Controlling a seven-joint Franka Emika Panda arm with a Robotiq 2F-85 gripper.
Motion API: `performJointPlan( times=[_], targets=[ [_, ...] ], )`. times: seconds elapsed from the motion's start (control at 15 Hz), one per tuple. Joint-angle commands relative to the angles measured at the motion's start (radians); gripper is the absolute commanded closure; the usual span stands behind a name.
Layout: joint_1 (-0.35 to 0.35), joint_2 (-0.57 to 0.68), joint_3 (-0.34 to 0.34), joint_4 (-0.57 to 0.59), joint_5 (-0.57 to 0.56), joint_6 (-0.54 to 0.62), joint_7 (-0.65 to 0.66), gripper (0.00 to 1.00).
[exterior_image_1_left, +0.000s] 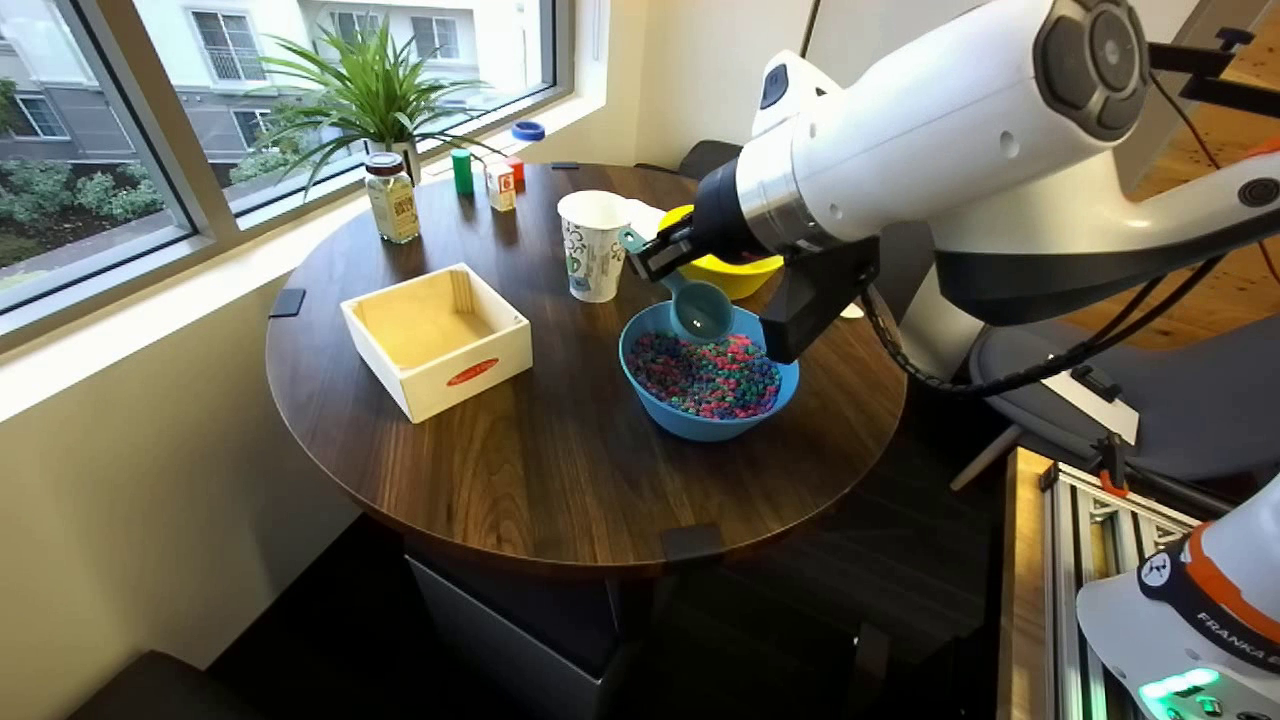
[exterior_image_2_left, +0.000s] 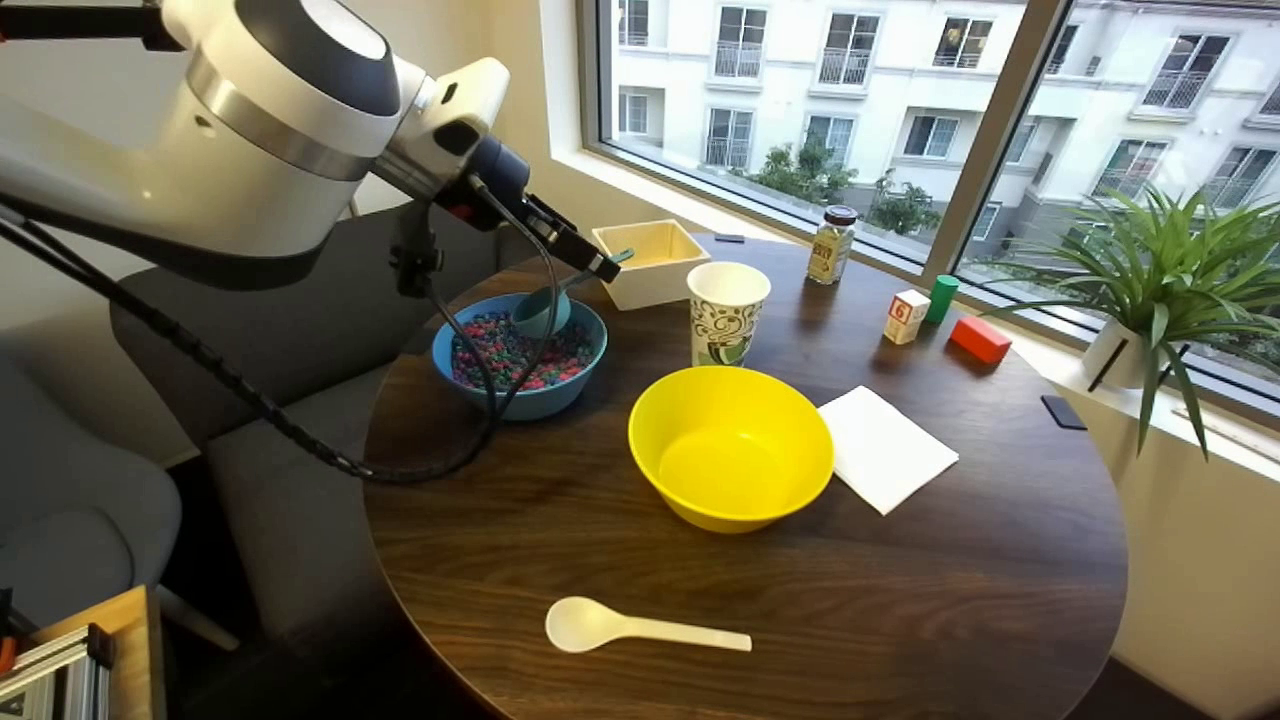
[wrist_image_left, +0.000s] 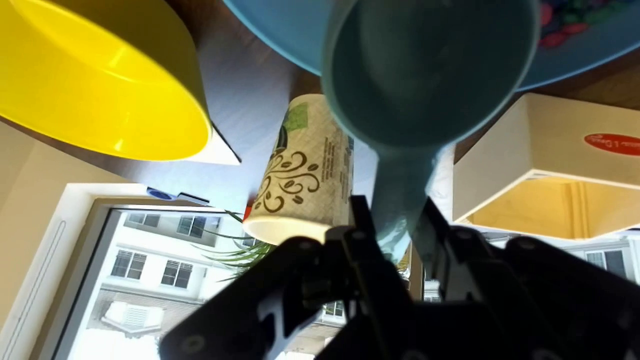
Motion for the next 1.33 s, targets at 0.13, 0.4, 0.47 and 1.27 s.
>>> performJointPlan(
  times=[0.13, 0.4, 0.47, 1.27],
  targets=[
    [0.010, 0.097, 0.041, 0.066, -0.185, -0.119, 0.113, 0.94],
    [0.178, 0.151, -0.091, 0.090, -0.260, -0.211, 0.155, 0.94],
    [0.204, 0.162, -0.111, 0.096, -0.270, -0.224, 0.160, 0.94],
    [0.451, 0.222, -0.265, 0.143, -0.291, -0.395, 0.155, 0.94]
  ],
)
